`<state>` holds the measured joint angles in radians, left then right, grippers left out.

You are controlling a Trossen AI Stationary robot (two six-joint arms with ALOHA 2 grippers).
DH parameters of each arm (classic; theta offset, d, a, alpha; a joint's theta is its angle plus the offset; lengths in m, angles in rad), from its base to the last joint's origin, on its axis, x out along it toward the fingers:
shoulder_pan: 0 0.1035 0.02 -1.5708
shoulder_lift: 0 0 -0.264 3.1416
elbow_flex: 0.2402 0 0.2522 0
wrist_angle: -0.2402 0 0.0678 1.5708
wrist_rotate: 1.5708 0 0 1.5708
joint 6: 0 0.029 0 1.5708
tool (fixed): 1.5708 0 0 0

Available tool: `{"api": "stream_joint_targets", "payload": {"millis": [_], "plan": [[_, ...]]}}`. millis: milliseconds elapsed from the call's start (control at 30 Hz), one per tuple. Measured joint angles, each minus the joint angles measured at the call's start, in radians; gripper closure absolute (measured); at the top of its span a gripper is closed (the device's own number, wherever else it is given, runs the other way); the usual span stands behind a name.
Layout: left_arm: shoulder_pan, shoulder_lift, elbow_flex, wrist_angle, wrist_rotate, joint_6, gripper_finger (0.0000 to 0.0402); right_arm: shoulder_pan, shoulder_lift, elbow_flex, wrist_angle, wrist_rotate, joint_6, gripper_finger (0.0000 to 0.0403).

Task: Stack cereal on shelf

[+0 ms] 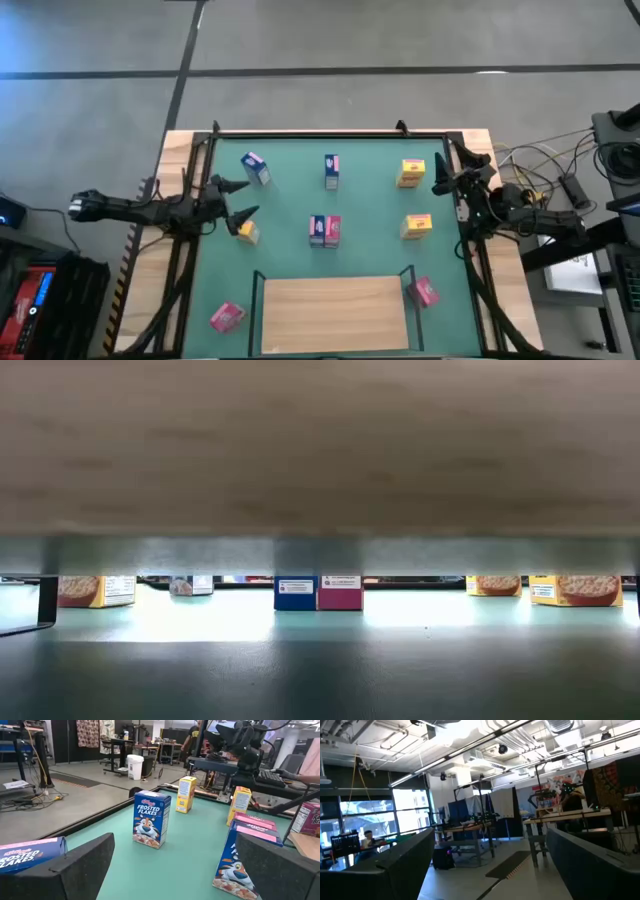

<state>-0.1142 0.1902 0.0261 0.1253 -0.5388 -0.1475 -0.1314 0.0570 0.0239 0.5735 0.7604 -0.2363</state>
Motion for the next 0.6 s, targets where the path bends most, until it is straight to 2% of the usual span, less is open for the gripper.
{"api": "stream_joint_targets", "payload": {"millis": [600], "plan": [[0.0, 0.0, 0.0, 0.0, 0.0, 0.0, 0.0003, 0.0, 0.0, 0.0, 0.0, 0.0, 0.0, 0.0034]]}}
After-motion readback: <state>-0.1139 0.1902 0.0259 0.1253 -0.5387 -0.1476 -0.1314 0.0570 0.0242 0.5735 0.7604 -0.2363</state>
